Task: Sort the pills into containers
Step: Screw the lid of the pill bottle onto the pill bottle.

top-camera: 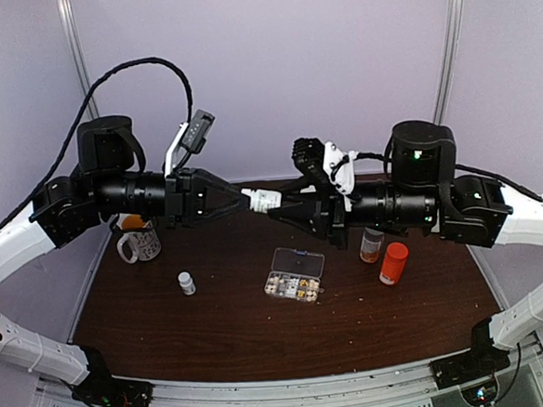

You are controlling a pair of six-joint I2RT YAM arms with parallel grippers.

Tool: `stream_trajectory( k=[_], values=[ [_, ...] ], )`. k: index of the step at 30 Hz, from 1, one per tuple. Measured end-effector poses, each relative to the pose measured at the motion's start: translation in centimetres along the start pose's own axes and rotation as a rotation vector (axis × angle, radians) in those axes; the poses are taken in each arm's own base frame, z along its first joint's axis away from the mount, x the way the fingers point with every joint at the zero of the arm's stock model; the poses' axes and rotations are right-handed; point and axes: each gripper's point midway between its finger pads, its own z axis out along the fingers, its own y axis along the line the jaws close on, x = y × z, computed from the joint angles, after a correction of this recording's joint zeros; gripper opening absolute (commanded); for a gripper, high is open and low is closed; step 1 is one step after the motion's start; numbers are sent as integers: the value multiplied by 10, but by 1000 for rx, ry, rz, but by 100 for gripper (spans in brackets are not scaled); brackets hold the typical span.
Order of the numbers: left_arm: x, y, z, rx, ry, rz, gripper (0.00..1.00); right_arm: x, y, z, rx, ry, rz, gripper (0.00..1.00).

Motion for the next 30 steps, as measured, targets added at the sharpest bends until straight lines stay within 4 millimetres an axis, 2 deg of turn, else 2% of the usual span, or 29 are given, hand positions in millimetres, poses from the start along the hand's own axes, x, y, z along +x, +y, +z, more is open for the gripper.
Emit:
stream_trajectory(
  k=[7,12,15,20,26,30],
  values=[
    [3,-23,-3,56,-10,513,0,-14,17,-6,-165,-29,316,0],
    [8,-32,-5,75,-20,906,0,-18,28,-8,-244,-22,504,0],
    [9,-31,-4,65,-20,1122,0,-16,30,-8,-274,-23,611,0],
    [23,-25,-3,75,25,1519,0,-2,36,-6,-325,-26,775,0],
    [25,-15,0,45,61,1880,0,7,35,-5,-351,-41,908,0],
    [26,-9,4,-3,84,2056,9,14,32,-7,-348,-46,965,0]
  ],
)
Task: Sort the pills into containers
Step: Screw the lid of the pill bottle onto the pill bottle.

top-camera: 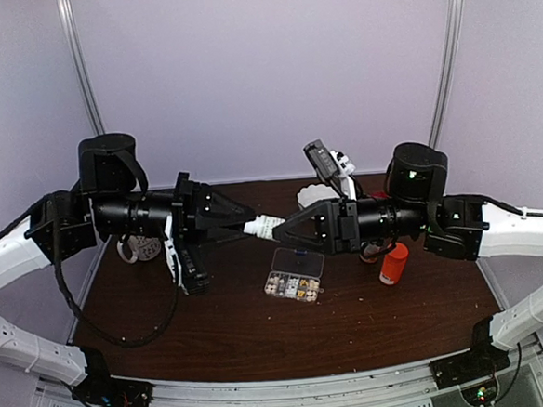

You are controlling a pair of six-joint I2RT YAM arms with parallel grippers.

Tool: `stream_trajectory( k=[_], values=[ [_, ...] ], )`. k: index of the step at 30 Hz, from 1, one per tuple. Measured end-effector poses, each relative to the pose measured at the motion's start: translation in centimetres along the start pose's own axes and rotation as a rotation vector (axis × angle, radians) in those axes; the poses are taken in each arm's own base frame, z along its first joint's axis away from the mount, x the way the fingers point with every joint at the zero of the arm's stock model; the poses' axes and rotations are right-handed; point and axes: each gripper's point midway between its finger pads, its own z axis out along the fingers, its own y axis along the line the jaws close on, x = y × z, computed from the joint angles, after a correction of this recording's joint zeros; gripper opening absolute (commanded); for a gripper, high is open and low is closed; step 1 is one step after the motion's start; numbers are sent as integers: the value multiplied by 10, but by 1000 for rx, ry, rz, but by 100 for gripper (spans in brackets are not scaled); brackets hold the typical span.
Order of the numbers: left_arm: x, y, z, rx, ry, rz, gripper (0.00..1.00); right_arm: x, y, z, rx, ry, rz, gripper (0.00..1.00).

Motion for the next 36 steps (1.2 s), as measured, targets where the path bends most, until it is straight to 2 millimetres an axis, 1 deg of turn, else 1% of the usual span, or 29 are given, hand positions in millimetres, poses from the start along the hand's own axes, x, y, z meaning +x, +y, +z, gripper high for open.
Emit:
stream_trajectory(
  k=[1,2,3,4,5,6,7,8,9,11,13,15,18,21,24,26,28,30,31,33,36],
  values=[
    [1,-2,1,-3,12,42,16,1,-2,-1,3,-2,12,0],
    [2,-3,2,-6,23,83,24,2,-4,-1,4,-3,22,0],
    [2,-5,2,-10,32,114,34,4,-6,-2,3,0,35,0],
    [2,-7,2,-13,38,134,48,4,-7,-2,5,1,39,0],
    [3,-8,2,-16,46,150,65,5,-8,-2,7,2,40,0],
    [3,-10,2,-13,55,156,76,5,-8,-2,8,3,40,0],
    [5,-13,2,-10,65,138,84,3,-8,-3,9,-1,31,0],
    [6,-15,3,-10,74,111,94,2,-7,-4,11,-4,17,0],
    [8,-18,3,-10,84,76,97,1,-7,-6,21,-3,1,0],
    [11,-21,3,-12,101,-18,98,-2,-6,-12,45,-4,-47,0],
    [11,-18,0,-30,108,-115,97,-5,-3,-19,63,-8,-111,0],
    [9,-11,-6,-61,108,-220,98,-8,-2,-26,87,-12,-180,0],
    [7,7,-16,-146,100,-427,98,-10,-2,-35,127,-7,-299,0],
    [12,26,-27,-241,102,-689,98,-12,-4,-39,163,4,-437,0],
    [21,35,-34,-296,124,-951,97,-13,-8,-42,198,16,-583,0],
    [26,44,-38,-325,127,-1130,98,-17,-11,-44,232,12,-688,0],
    [29,57,-45,-366,86,-1336,98,-20,-12,-45,260,5,-803,0],
    [28,66,-49,-381,35,-1499,98,-22,-13,-46,284,-2,-907,0],
    [28,68,-50,-380,13,-1585,97,-23,-14,-45,300,-6,-956,0],
    [27,67,-50,-363,-15,-1727,92,-23,-14,-44,315,-12,-1029,0],
    [27,59,-47,-323,-39,-1921,87,-24,-11,-41,329,-23,-1125,0]
  ],
)
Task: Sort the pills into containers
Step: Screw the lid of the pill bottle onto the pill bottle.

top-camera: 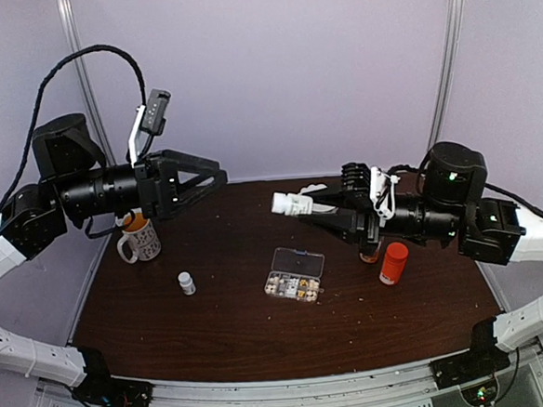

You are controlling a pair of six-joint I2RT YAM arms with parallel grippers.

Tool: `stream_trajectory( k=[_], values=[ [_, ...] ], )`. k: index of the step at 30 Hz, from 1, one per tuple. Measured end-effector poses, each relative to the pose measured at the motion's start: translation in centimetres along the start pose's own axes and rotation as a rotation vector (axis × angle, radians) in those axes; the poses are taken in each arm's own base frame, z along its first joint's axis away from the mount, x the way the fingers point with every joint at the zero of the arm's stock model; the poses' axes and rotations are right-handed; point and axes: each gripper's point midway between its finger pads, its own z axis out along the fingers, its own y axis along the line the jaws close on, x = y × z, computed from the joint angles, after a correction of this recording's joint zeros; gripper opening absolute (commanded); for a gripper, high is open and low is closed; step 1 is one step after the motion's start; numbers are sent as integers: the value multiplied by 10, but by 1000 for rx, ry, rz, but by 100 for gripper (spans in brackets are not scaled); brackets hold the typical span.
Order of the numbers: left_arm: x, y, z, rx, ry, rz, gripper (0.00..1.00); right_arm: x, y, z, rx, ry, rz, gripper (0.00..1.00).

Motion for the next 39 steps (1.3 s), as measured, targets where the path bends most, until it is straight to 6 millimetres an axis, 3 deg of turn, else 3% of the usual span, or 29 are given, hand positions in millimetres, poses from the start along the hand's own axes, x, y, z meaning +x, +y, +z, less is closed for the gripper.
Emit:
stream_trajectory(
  k=[5,12,18,25,30,39],
  values=[
    [18,2,9,35,82,-221,81,-15,0,4,31,-45,-101,0],
    [33,1,19,59,146,-357,74,-14,8,24,33,-19,-161,0],
    [38,1,23,70,169,-390,71,-11,11,34,35,5,-185,0],
    [41,2,26,71,181,-409,54,-14,8,38,51,10,-196,0],
    [45,2,28,80,198,-417,56,-11,5,43,61,29,-197,0],
    [50,2,28,79,220,-430,39,-4,6,45,63,52,-196,0]
  ],
)
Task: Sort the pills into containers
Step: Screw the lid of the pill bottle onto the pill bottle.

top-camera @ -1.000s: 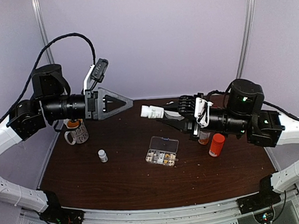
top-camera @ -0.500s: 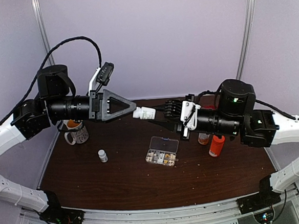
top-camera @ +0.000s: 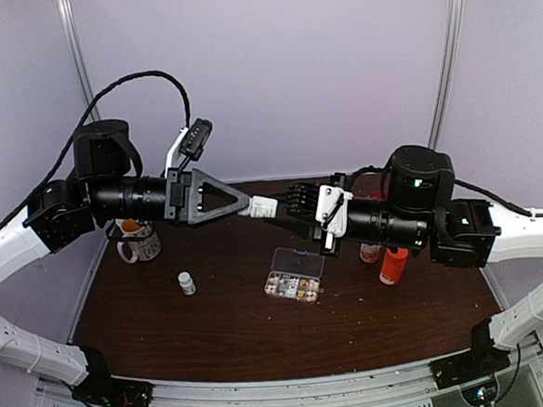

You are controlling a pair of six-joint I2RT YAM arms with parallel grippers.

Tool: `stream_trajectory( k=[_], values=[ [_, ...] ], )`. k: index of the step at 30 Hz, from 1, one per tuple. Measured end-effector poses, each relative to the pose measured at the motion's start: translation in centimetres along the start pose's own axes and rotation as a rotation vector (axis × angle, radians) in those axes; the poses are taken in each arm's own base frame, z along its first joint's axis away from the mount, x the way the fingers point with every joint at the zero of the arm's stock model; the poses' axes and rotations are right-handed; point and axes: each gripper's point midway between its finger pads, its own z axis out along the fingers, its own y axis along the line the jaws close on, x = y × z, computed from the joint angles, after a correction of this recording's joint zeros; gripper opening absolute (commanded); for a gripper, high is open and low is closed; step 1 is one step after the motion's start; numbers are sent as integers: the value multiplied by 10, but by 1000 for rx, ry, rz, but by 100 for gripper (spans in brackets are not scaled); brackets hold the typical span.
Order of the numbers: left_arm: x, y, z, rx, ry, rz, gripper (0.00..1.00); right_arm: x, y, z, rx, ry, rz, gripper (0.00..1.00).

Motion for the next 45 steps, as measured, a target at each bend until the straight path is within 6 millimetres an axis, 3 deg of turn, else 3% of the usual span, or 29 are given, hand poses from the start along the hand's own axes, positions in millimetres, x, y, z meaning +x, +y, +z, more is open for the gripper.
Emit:
stream_trajectory(
  k=[4,8,10,19,24,31,45],
  values=[
    [1,1,0,-3,6,-5,30,-1,-1,0,3,-1,0,0],
    [2,2,0,-3,9,-8,6,-1,-1,0,4,-1,2,0],
    [1,1,0,3,10,-1,0,-2,-2,0,6,-2,7,0],
    [-1,-5,-1,30,13,149,0,-11,-1,-2,-51,-2,178,0],
    [-4,-15,-5,55,-11,414,0,-24,0,-3,-132,-46,417,0],
    [7,-24,-7,103,-41,907,0,-31,10,-8,-263,-64,715,0],
    [24,-29,-4,133,-49,1864,0,-32,17,-15,-406,-42,1043,0]
  ],
)
